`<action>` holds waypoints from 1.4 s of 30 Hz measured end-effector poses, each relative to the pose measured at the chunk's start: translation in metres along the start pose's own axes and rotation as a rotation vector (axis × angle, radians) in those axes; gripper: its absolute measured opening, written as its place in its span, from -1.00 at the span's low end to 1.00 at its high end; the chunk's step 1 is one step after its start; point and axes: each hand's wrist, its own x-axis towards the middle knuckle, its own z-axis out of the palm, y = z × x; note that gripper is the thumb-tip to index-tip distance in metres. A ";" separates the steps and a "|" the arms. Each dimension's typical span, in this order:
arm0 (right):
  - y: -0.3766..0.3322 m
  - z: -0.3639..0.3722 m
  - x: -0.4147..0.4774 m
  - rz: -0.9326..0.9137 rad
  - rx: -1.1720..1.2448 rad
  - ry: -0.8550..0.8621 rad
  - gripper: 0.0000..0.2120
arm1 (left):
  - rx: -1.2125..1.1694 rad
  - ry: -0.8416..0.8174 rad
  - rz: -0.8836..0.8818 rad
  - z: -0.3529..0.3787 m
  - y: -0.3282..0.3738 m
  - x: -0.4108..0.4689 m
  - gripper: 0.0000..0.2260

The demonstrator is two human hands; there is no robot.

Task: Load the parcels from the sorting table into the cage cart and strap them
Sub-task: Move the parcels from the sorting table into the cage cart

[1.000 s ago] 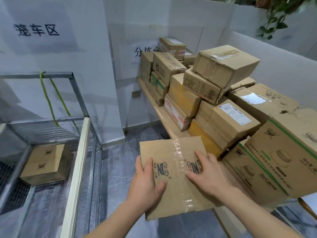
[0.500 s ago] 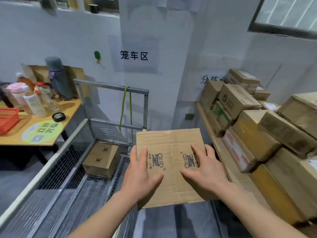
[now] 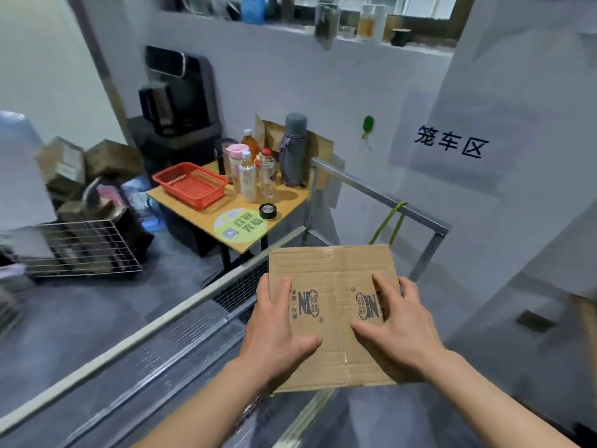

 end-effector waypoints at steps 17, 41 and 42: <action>-0.085 0.104 0.108 -0.438 -0.100 -0.374 -0.09 | 0.042 0.201 -0.532 -0.012 -0.092 -0.019 0.11; -0.023 0.377 0.199 -0.336 -0.176 -0.697 -0.09 | -0.111 0.040 -0.874 0.150 -0.279 0.025 0.04; -0.016 0.391 0.205 -0.343 -0.182 -0.707 -0.09 | -0.116 0.033 -0.883 0.161 -0.287 0.030 0.02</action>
